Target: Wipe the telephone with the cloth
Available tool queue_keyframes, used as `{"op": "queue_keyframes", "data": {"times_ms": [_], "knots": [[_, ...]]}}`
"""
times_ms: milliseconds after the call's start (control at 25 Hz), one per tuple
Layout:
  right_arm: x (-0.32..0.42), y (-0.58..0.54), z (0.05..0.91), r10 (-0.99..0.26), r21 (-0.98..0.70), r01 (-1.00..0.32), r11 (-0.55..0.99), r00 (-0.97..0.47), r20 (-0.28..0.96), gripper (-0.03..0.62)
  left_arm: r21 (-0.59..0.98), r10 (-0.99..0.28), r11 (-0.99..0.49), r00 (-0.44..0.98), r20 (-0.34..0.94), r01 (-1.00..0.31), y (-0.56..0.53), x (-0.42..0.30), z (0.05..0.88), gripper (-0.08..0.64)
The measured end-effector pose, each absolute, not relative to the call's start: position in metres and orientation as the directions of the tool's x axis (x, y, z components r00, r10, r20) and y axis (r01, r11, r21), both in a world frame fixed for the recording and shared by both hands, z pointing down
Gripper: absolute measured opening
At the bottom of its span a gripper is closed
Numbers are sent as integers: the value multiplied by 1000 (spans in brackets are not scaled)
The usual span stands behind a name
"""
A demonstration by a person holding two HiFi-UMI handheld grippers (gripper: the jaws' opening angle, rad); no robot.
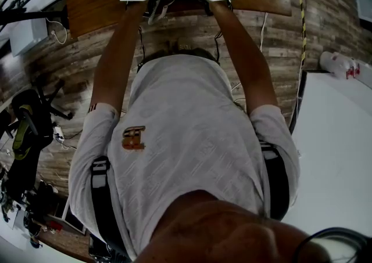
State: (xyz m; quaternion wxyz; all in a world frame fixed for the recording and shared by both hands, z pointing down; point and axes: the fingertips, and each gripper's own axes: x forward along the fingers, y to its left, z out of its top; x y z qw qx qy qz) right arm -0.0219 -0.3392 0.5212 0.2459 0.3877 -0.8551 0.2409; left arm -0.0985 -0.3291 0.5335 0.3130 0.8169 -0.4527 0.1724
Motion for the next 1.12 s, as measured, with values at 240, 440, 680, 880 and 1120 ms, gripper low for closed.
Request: {"op": "queue_keyframes", "data": {"times_ms": [240,440,680,880,1120], "knots": [[24,-348,533,-579,-171,-834,524,-496,647,72,353,-632,-397,532,564,-847,-330,-97,533,141],[68,-350,530,-621,-133,-870,474,-437,651,72,361,-638,-391,532,557,-847,-329,-94,533,141],[76,-329,499,-660,-162,-869,468,-465,590,72,364,-645,-389,533,548,-846,-321,-90,528,141],[34,-304,476,-625,-283,-801,528,-592,509,72,364,-645,-394,537,544,-844,-323,-90,529,141],[-21,-274,480,-552,-405,-722,560,-690,468,72,370,-648,-392,538,539,-842,-322,-91,530,144]]}}
